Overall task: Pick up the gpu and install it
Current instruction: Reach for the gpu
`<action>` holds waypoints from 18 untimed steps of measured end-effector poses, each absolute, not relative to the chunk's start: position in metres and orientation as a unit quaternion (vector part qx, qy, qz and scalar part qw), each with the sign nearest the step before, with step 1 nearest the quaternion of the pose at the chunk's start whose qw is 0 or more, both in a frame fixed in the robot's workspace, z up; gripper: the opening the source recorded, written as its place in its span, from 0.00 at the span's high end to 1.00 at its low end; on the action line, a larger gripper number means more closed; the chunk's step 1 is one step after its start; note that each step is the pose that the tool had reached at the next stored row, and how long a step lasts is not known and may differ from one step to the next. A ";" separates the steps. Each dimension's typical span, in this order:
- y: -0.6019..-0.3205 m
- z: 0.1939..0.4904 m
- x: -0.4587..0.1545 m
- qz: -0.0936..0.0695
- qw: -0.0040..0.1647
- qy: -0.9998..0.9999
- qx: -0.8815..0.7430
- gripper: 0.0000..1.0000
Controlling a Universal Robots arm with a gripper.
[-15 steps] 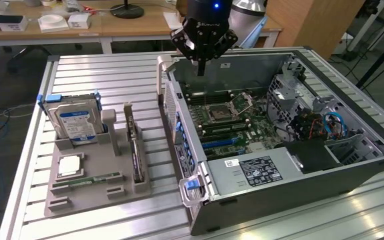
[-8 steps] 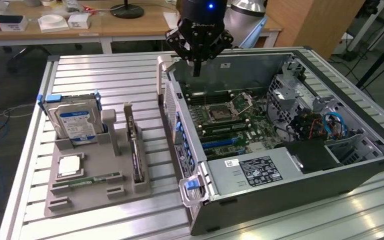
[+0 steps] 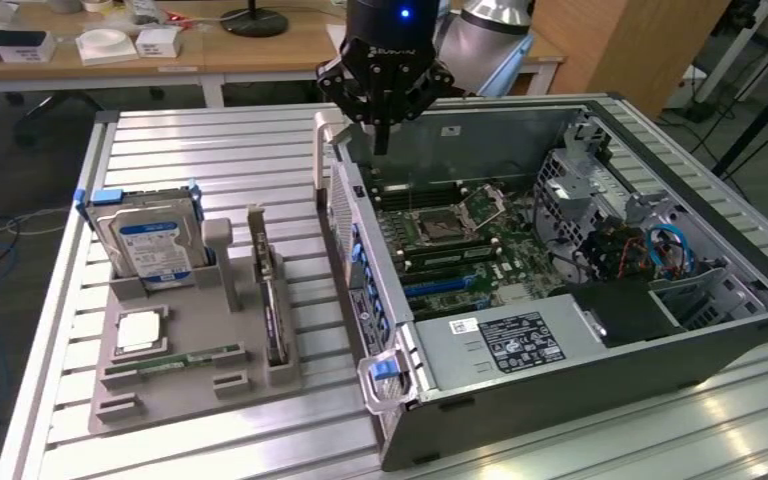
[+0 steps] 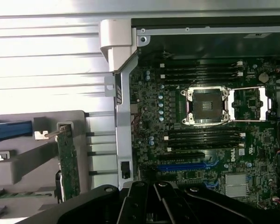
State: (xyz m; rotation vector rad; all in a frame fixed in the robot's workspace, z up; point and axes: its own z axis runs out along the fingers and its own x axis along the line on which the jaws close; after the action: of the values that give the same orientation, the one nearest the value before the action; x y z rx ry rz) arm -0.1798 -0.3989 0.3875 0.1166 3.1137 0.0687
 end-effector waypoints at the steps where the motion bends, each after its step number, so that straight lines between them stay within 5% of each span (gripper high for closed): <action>1: -0.399 0.387 -0.181 0.022 0.012 0.999 0.037 0.89; 18: -0.399 0.384 -0.204 0.022 0.013 0.999 0.037 0.89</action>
State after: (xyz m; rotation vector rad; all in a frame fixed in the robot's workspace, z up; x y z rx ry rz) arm -0.2035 -0.3989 0.3845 0.1166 3.1135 0.0690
